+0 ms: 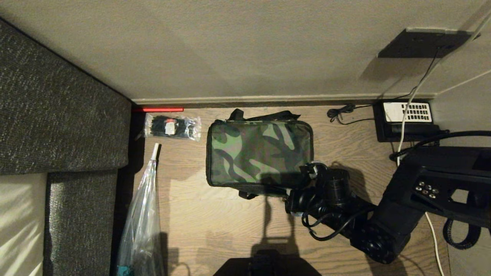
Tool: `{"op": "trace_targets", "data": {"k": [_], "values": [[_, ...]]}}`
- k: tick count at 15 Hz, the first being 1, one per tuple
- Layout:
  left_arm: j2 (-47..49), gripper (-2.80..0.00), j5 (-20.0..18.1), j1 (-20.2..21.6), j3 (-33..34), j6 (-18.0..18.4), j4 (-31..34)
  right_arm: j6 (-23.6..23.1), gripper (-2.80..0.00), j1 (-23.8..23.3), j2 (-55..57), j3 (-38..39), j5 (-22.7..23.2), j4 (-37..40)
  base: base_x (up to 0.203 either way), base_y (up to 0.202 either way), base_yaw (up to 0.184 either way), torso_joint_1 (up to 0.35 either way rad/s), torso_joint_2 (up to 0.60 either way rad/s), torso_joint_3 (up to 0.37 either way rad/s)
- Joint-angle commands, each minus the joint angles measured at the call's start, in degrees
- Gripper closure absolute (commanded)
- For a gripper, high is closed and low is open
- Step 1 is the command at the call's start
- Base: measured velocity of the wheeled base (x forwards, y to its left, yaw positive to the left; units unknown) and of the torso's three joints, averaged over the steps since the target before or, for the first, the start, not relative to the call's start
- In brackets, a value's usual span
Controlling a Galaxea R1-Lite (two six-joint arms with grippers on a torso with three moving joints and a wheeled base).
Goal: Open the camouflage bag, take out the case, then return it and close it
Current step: Open the top of the storage box
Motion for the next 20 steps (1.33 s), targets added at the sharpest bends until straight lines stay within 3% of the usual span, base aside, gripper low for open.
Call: {"op": "trace_targets", "data": {"k": [1, 4, 8, 9, 13, 15, 20], "values": [[-0.03, 0.0, 0.01, 0.02, 0.16, 0.02, 0.0, -1.02, 0.0, -0.05, -4.18, 1.96, 0.18, 1.65, 0.0, 0.0, 0.0, 0.0, 0.0, 0.0], [-0.11, 0.0, 0.01, 0.02, 0.17, 0.05, 0.0, -4.02, 0.0, -0.23, -5.66, 5.59, 1.21, 2.3, 0.0, 0.0, 0.0, 0.0, 0.0, 0.0], [-0.11, 0.0, 0.01, 0.02, 0.09, 0.03, 0.0, -5.72, 0.0, -1.21, -5.1, 4.81, 1.23, 2.18, 0.0, 0.0, 0.0, 0.0, 0.0, 0.0], [-0.11, 0.0, 0.01, 0.02, 0.11, 0.01, 0.0, -5.67, -2.8, -1.21, -4.64, 3.97, 1.03, 2.13, 0.0, 0.0, 0.0, 0.0, 0.0, 0.0], [-0.11, 0.0, 0.01, 0.02, 0.12, -0.02, 0.0, -6.06, -2.8, -1.29, -4.06, 5.46, 1.41, 2.56, 0.0, 0.0, 0.0, 0.0, 0.0, 0.0], [-0.11, 0.0, 0.01, 0.02, 0.18, 0.05, 0.0, -6.54, -2.8, -1.22, -6.61, 9.29, 4.89, 5.88, 0.0, 0.0, 0.0, 0.0, 0.0, 0.0], [-0.08, 0.0, 0.0, 0.02, 0.13, 0.04, 0.0, -10.38, -2.8, -1.21, -7.43, 10.63, 5.45, 10.1, 0.0, 0.0, 0.0, 0.0, 0.0, 0.0]]}}
